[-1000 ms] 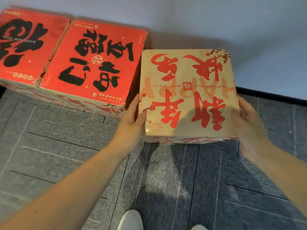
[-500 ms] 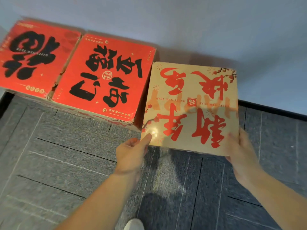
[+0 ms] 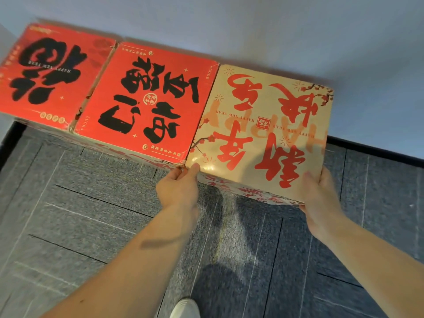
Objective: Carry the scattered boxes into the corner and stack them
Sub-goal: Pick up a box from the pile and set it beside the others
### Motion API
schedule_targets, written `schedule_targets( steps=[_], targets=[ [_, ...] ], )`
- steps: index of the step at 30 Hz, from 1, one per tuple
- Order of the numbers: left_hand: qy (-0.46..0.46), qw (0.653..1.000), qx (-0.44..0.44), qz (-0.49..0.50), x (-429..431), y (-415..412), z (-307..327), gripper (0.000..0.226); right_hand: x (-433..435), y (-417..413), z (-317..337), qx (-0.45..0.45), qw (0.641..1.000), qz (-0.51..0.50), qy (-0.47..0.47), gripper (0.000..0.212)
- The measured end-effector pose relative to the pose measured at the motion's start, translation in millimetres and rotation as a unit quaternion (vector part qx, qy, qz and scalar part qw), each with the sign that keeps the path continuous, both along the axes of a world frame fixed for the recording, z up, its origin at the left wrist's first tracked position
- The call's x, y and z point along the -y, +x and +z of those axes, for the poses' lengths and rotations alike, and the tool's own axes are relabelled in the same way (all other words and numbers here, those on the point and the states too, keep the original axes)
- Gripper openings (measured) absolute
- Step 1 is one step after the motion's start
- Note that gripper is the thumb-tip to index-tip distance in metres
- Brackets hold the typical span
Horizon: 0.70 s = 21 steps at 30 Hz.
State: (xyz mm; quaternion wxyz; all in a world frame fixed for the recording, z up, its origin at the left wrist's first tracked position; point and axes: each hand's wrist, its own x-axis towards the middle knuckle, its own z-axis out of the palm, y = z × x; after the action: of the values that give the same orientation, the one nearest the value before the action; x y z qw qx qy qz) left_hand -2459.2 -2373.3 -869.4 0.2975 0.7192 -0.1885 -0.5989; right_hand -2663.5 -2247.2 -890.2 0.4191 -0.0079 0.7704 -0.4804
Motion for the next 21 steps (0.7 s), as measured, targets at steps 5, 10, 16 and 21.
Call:
schedule_targets(
  steps=[5, 10, 16, 21],
  targets=[
    [0.016, 1.000, 0.005, 0.008, 0, -1, -2, 0.021, -3, 2, 1, 0.011, 1.000, -0.018, -0.016, 0.035],
    [0.026, 1.000, 0.014, -0.011, 4, 1, 2, 0.025, -5, 6, 1, 0.014, 1.000, -0.020, -0.013, 0.036],
    [0.065, 0.996, 0.012, -0.060, -1, 5, 16, 0.042, -10, 9, 23, 0.008, 1.000, -0.014, -0.001, 0.043],
    [0.089, 0.988, 0.034, -0.118, -26, -3, 94, 0.036, -37, 18, 113, 0.024, 0.998, -0.028, 0.042, 0.063]
  ],
)
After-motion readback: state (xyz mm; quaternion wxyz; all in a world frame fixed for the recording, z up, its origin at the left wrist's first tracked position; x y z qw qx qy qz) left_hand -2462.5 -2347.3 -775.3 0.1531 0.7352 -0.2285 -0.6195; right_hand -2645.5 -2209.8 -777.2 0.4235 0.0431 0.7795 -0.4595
